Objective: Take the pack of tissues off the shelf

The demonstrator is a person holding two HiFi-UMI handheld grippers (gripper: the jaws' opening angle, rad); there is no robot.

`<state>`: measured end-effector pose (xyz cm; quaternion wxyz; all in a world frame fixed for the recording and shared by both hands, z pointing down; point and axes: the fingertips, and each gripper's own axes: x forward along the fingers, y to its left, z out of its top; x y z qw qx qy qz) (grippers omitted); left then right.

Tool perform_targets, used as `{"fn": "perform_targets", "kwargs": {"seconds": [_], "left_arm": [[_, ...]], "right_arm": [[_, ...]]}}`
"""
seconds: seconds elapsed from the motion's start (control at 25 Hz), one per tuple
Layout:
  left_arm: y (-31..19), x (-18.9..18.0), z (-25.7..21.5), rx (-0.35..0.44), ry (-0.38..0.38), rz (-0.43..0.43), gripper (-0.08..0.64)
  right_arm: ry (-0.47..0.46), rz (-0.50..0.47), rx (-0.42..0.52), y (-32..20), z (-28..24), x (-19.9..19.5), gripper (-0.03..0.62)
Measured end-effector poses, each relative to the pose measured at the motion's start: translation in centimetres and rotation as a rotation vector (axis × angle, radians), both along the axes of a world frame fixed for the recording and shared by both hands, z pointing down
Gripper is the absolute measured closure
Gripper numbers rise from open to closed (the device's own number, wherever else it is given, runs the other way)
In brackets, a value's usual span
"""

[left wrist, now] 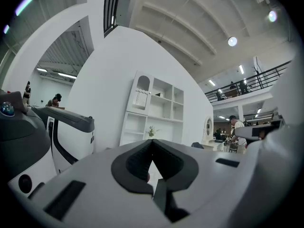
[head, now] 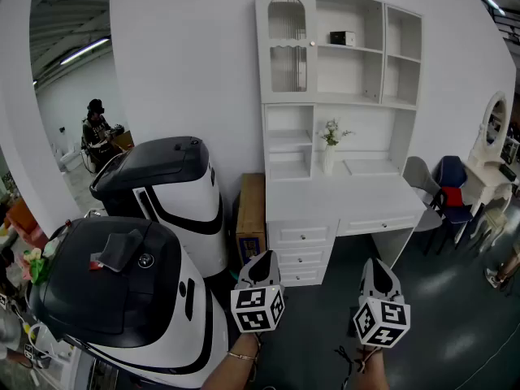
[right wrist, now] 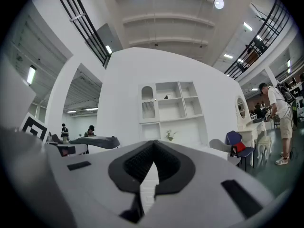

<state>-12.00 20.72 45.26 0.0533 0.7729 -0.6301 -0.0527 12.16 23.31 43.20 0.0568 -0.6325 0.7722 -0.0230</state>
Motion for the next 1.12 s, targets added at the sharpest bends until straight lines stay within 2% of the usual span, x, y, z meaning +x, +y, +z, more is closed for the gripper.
{"fn": "perform_targets", "kwargs": {"seconds": [0.44,0.6,0.76,1.12], "left_arm": [[0.5,-0.1,0.4,-0.008,-0.010,0.001,0.546],[0.8,-0.7,0.7,-0.011,-0.002,-0.006,0.545],[0.8,-1.0,0.8,-0.011,0.004,-0.015,0.545],[0.9,-1.8,1.0,-0.009,0.012,-0.026,0.545]], "right_arm": [[-0.013,-0.002,-0.013,0.9,0.7,-0.3,0.589],[-0.051,0.000,0.024,1.2,0.6,-0.5,0.586],[-0.038,0.001,0.039,1.2,0.2,-0.8,0.584],[-0.017,-0.002,0.033,1.1,0.2,-1.5,0.432]]}}
